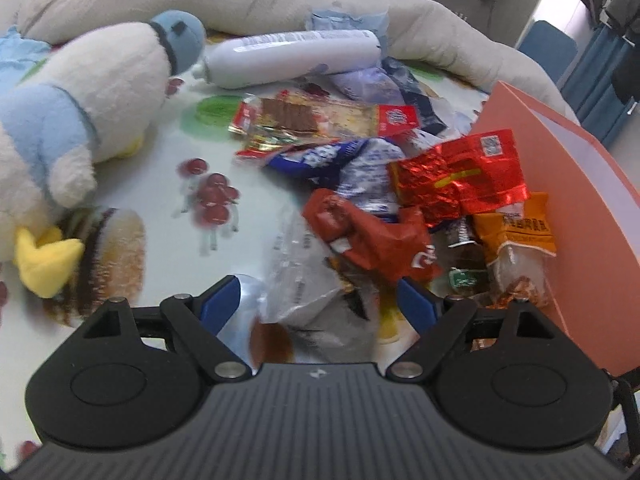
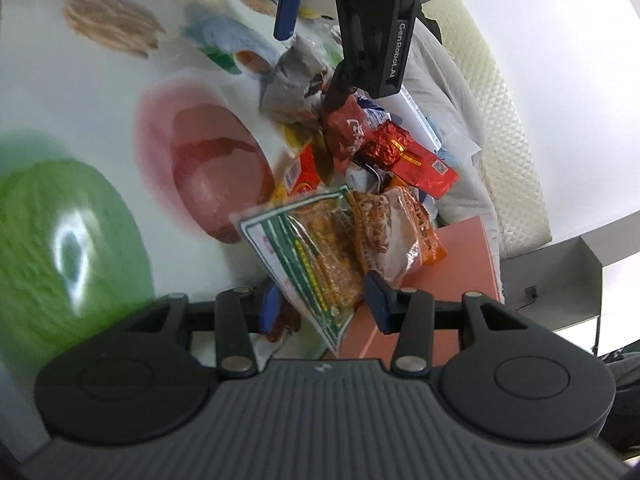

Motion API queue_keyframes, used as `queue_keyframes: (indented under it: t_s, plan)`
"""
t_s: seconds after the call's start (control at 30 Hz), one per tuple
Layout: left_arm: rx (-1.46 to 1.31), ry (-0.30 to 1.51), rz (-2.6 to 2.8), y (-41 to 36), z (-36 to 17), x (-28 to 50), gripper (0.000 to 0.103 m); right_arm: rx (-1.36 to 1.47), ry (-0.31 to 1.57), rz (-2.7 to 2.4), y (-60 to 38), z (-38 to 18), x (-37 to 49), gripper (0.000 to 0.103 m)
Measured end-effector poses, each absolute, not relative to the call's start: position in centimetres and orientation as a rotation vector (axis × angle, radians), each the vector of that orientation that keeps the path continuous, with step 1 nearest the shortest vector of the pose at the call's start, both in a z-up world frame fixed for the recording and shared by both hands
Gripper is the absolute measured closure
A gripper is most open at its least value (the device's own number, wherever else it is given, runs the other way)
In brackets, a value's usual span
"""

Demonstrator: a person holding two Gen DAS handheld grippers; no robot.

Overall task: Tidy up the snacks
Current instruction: 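Grasp the clear plastic bag with the left tool while the right tool grasps the green pickle pack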

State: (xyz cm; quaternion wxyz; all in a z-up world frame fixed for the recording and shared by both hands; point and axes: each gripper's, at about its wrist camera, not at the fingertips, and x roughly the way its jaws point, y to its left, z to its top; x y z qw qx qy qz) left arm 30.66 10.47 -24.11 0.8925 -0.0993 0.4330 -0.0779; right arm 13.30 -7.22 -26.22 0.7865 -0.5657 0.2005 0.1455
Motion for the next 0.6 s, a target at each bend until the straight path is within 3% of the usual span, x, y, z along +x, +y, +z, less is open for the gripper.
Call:
queue_keyframes:
  t_s: [0.07, 0.23, 0.33, 0.6]
  plan:
    - [-0.198, 0.897, -0.181, 10.0, -24.3, 30.8, 0.022, -1.226, 0.440, 0.316, -7.3, -26.4, 13.5, 0.063]
    - [-0.225, 0.901, -0.158, 9.8, -24.8, 30.8, 0.036, -1.207, 0.476, 0.334, -7.2, -27.0, 13.9, 0.090]
    - [-0.242, 0.898, -0.135, 10.3, -24.6, 30.7, 0.049, -1.188, 0.475, 0.345, -7.0, -26.8, 13.4, 0.094]
    - [-0.244, 0.905, -0.131, 10.2, -23.7, 29.1, 0.053, -1.066, 0.473, 0.363, -6.9, -24.5, 12.3, 0.099]
